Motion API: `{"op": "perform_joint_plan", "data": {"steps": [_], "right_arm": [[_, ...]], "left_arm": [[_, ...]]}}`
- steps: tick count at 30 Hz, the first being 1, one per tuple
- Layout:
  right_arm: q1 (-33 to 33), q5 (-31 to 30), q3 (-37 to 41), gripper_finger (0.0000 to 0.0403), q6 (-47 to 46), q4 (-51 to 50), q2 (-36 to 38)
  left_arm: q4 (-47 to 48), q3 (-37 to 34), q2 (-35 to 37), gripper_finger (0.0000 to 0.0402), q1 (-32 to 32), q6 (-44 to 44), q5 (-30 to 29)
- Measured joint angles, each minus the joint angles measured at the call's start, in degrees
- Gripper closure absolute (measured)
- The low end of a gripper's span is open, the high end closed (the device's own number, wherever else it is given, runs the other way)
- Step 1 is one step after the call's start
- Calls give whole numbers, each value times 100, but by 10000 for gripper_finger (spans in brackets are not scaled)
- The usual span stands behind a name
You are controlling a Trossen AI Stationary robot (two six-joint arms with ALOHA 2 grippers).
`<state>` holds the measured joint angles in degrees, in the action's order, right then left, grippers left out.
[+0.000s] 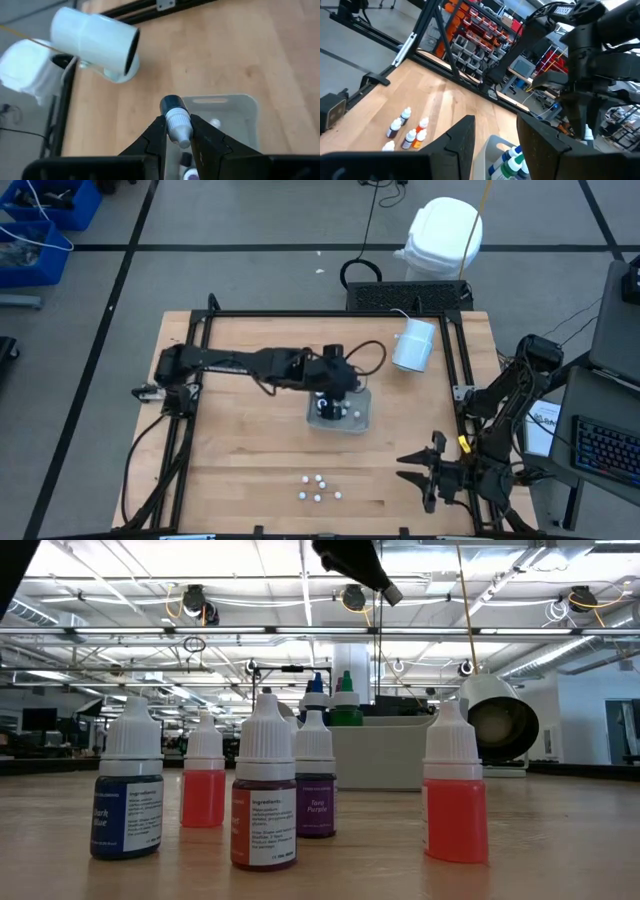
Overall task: Pick & Place food coloring
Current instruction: Put the small dark blue bottle into the gray bin
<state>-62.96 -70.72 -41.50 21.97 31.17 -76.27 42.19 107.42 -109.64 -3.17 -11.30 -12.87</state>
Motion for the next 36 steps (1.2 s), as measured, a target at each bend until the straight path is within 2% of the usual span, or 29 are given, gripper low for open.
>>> {"op": "perform_joint_plan", "data": {"steps": [6,10,14,23,36], "right_arm": [[189,2,0,269,-10,17,0],[258,13,0,269,-139,6,0],[221,20,2,269,-174,3,0],[199,25,2,269,-306,-56,-4],[277,32,4,268,-480,-111,-4]], "left_arm": [[1001,1678,-1104,330,95,-42,217],[2093,2746,-2022,330,202,-77,599],[2358,2507,-2290,330,208,-406,735],[2131,2466,-2376,330,103,-272,1030],[2057,2192,-2625,330,-71,-98,827]]}}
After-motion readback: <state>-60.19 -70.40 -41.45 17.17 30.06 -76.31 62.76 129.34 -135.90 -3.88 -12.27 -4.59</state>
